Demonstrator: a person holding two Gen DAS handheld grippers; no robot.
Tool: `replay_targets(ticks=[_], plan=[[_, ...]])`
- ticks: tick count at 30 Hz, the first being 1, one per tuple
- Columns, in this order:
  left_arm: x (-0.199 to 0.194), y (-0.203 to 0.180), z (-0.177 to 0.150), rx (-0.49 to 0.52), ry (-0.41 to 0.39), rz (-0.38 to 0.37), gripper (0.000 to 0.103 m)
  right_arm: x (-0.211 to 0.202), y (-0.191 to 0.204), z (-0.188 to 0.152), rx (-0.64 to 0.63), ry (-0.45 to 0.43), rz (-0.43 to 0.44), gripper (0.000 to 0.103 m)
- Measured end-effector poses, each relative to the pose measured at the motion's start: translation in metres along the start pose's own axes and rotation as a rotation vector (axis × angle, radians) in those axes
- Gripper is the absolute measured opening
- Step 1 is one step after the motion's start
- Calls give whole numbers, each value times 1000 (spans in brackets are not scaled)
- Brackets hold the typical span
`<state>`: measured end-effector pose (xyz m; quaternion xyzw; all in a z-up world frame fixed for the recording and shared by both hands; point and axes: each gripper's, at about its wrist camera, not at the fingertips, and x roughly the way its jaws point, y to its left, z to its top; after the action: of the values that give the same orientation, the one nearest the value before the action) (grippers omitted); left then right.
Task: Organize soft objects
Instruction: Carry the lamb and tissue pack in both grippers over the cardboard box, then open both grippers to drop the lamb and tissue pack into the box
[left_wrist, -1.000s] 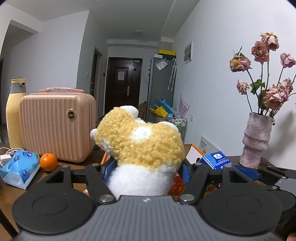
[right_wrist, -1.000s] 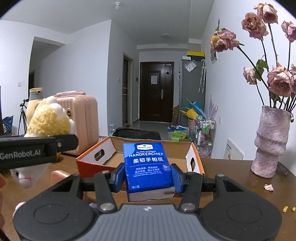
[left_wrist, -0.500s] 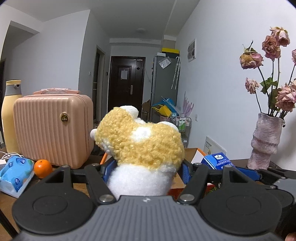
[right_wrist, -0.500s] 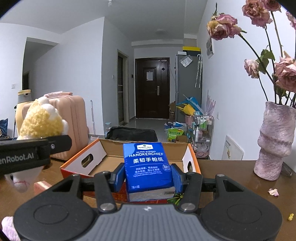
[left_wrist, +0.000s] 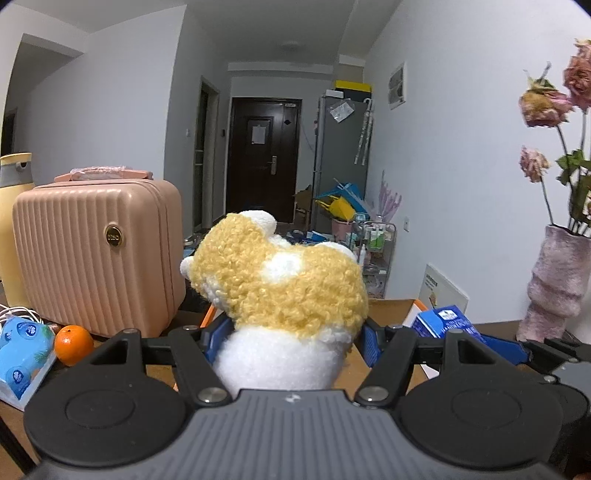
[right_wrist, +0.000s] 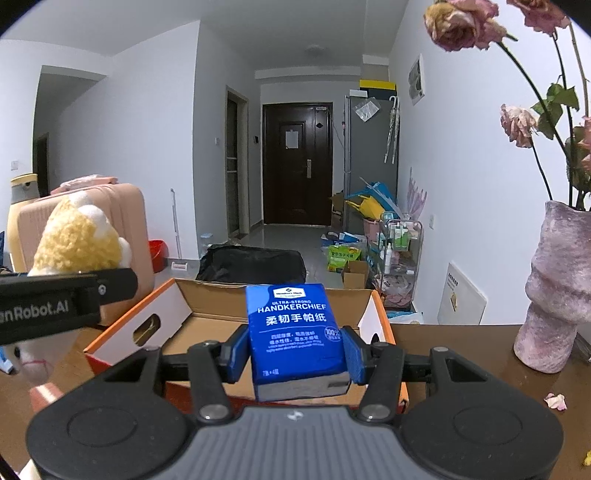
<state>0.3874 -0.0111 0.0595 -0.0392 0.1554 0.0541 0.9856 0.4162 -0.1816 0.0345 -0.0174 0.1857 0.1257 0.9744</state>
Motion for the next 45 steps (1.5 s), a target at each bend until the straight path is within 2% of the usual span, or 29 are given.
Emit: replay_targets(ticks=[10,19,25,28,30,32,34,36,38,45], plan=[[34,-10,6,5,14,26,68,32,2,8,-35,35,-13,51],[75,-11,2,4,109,56,67,63,5,8,-66,78,-29,51],[89,-7,-2,4,166,61,70,77,3,7,-57,112,-35,53],[91,-5,-3,-3,182,60,82,80,1,7,-46,131,-33,60],[90,-1,-2,-9,173,75,98,81,-3,8,-35,133,-32,82],[85,0,-2,-9,136,107,103,80,-5,8,-24,126,-40,88],[83,1,-2,-12,119,121,103,77,-8,7,-15,111,-42,89],[81,1,-4,-13,115,122,103,76,-9,7,-4,108,-43,98],[79,2,-6,-1,114,129,103,75,-10,5,3,104,-48,102],[66,15,-18,-36,69,137,103,61,-8,-6,4,70,-51,103]])
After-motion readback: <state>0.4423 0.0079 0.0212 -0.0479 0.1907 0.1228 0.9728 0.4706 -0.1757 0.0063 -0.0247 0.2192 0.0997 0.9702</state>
